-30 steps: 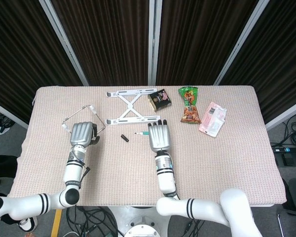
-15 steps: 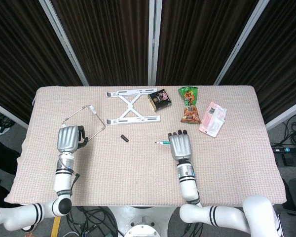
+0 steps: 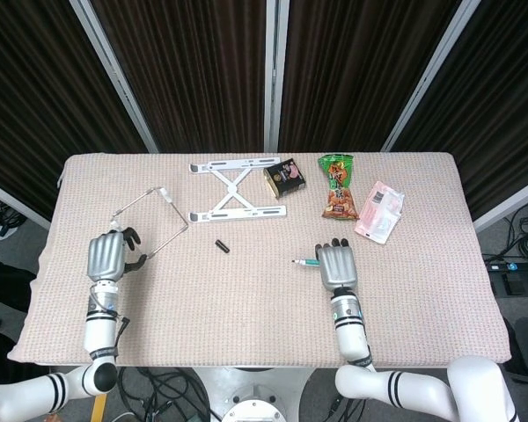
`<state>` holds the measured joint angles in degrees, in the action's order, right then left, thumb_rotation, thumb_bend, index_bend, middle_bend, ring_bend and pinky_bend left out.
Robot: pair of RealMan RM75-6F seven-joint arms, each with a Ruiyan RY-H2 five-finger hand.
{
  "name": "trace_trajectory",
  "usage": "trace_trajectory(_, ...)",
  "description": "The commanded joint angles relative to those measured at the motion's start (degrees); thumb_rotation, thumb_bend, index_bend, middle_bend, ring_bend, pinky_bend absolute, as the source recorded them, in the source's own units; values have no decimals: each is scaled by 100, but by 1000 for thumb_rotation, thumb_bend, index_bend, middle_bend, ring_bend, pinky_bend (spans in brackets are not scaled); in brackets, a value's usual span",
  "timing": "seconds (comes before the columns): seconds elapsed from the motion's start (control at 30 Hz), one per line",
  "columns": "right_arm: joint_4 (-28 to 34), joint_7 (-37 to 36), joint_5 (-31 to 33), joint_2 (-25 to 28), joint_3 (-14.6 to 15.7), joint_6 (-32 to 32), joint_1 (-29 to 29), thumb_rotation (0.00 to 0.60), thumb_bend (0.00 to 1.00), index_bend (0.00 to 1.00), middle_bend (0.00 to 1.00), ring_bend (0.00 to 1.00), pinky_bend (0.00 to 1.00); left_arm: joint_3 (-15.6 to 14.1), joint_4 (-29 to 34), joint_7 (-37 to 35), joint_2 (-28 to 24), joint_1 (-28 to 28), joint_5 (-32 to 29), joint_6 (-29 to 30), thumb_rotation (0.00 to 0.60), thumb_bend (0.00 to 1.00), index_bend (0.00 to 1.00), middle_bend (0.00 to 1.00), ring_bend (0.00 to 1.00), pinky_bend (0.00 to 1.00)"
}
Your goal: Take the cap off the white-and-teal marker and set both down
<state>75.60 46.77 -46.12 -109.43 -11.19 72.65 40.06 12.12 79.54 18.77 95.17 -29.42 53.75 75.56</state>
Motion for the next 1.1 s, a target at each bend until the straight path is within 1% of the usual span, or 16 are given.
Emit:
trace_trajectory(0.03,133,27,-18,87,-30,-8,-46,600,99,270,285,106,150,17,16,-48,-32,52,103,35,600,152,393,444,351,381)
trace_trajectory(0.1,274,1,-92,166,-62,79,-92,600,88,248,246,83,129,46,72,-25,-62,78,141,67,600,145,386,438,347,367)
trace_trajectory(0.2,643,-41,-273,376,-88,324,-204,600,84,229,228,72,114,83,203,28,-128,129,210,164,600,141,386,438,347,361)
trace_trajectory(0.33,1450,-37,-694,903,3,867,-474,600,82,224,225,68,96,105,501,115,-257,244,348,405,600,133,386,437,347,356)
trace_trajectory(0.4,1963,-18,-962,1326,104,1181,-670,600,82,223,223,63,87,97,693,189,-344,318,441,562,600,128,386,435,347,354)
trace_trajectory(0.47,2432,-17,-1140,1793,228,1323,-844,600,82,210,209,41,68,75,868,256,-417,390,520,694,600,124,384,432,347,351)
trace_trajectory(0.53,3028,-164,-1327,2494,424,1353,-1082,600,86,174,172,7,25,26,1075,336,-487,496,626,871,600,116,381,428,346,345)
trace_trajectory(0.63,3416,-510,-1638,3150,665,1480,-1407,600,87,136,136,0,0,-141,1142,390,-519,649,854,1080,600,103,365,409,316,323)
trace_trajectory(0.73,3500,-891,-1910,3449,843,1654,-1704,600,84,110,119,0,0,-274,994,469,-469,744,1117,1278,600,94,340,361,256,294)
trace_trajectory(0.8,3419,-1251,-2154,3539,961,1784,-1921,600,82,96,112,0,0,-289,928,447,-417,811,1197,1364,600,93,326,328,239,277)
trace_trajectory(0.87,3263,-1582,-2371,3555,1075,1877,-2114,600,82,92,111,0,0,-270,918,506,-399,869,1202,1430,600,92,320,312,231,264)
trace_trajectory(0.97,2958,-1858,-2569,3490,1180,1942,-2317,600,84,91,111,0,0,-270,877,588,-366,939,1274,1534,600,92,317,310,225,252)
trace_trajectory(1.1,2557,-2043,-2669,3370,1180,1908,-2454,600,87,71,100,0,0,-353,764,676,-318,1016,1442,1606,600,92,307,306,209,233)
